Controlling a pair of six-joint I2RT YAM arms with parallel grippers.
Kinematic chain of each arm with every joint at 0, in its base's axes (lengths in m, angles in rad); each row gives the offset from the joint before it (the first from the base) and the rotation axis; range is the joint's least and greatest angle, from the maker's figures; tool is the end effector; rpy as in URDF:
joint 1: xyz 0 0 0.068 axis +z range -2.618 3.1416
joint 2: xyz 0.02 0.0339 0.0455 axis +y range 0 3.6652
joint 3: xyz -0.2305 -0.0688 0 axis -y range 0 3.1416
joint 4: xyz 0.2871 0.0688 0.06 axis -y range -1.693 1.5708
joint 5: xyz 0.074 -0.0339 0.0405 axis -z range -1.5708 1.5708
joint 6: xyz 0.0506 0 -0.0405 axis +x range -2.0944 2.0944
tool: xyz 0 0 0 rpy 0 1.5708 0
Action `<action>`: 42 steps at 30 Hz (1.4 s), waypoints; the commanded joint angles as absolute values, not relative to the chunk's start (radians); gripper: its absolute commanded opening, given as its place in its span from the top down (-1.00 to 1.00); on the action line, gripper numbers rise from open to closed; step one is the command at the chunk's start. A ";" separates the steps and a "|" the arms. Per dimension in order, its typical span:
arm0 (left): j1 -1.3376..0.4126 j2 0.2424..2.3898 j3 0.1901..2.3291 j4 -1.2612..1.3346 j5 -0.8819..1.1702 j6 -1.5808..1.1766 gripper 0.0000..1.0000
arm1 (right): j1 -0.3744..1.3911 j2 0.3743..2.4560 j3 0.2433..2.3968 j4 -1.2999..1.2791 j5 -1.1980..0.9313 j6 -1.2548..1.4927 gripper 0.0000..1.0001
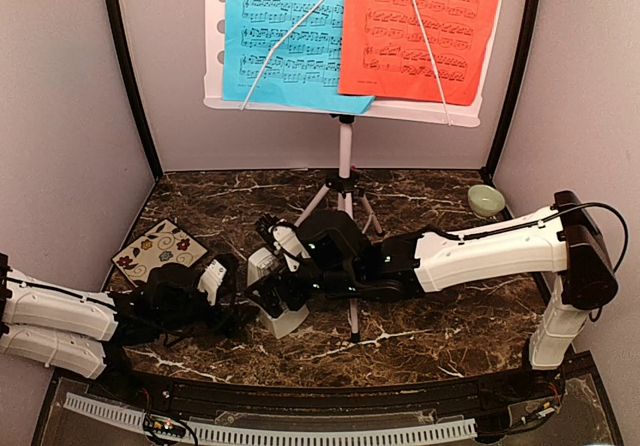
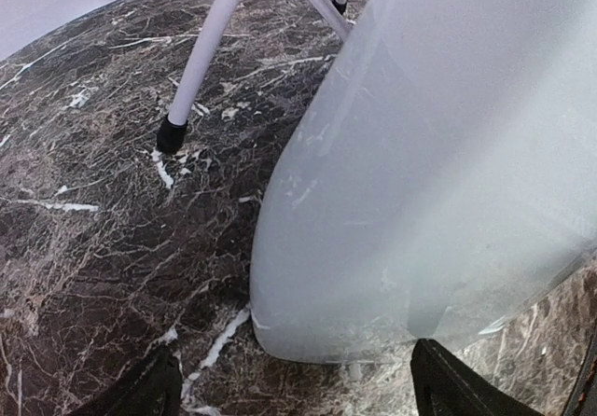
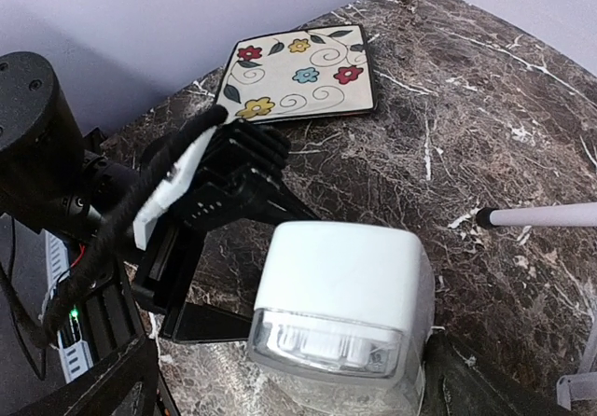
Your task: Set up the instrument practice props
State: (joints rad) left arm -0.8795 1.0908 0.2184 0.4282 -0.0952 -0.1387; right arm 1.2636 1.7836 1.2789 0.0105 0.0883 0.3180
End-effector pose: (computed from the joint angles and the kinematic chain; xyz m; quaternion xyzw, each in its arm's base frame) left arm 0.1672 -0.1945 0.0832 0.2820 0.7965 -0.2248 0.4853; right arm 0.1429 0.4357 0.1935 -0.3705 0.7740 0.3375 0.3871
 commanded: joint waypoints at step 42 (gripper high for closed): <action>-0.763 1.157 0.422 0.245 -0.130 -0.422 -0.54 | 1.265 1.823 1.065 0.274 -0.185 0.487 -1.00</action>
